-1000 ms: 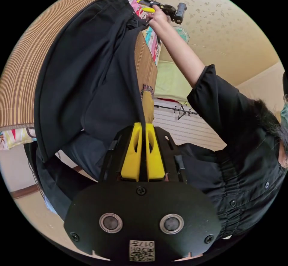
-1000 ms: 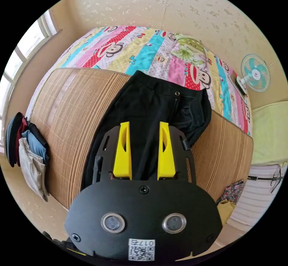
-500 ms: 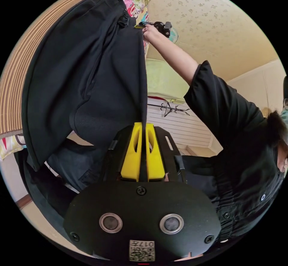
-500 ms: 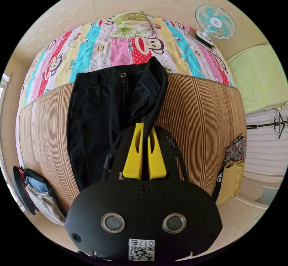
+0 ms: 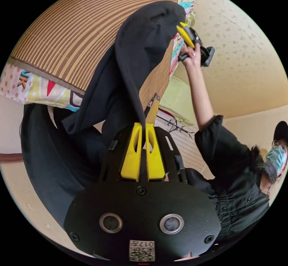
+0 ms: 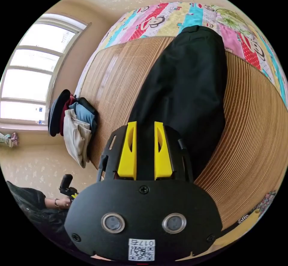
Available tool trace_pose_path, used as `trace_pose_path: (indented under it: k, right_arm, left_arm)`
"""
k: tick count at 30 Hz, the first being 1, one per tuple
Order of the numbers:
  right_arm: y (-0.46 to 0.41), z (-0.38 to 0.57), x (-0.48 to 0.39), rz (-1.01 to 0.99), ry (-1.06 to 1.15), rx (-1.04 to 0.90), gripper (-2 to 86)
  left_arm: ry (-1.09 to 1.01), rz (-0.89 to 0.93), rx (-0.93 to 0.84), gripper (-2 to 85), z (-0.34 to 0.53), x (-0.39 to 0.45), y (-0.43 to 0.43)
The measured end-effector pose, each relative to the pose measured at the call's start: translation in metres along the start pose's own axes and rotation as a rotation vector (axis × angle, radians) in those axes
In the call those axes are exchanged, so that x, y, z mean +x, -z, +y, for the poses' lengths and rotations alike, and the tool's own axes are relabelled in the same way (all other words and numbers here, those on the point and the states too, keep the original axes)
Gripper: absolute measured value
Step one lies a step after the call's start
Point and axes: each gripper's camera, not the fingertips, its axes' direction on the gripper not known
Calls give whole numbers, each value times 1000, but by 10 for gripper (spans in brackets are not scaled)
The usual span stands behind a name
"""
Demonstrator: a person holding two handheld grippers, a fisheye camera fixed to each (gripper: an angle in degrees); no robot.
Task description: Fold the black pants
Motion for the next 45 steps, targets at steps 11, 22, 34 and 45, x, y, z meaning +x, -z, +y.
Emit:
trace_pose_path:
  k: [11,22,34,45]
  right_arm:
    - [-31,342,102,-347,-440,-78,106]
    - [-70,381,123,-651,-444,-10,132]
    - [-56,431,201,-1195,-571,558,208]
    - [62,428,163,-1283,-15,361,24]
  left_arm:
    - [169,272,24,-6,-32,7,52]
    - [389,827,277,-8,-29,9,72]
    - [473,942,232,-8,21,103,28]
    - [244,617,-40,-3,42,109,24]
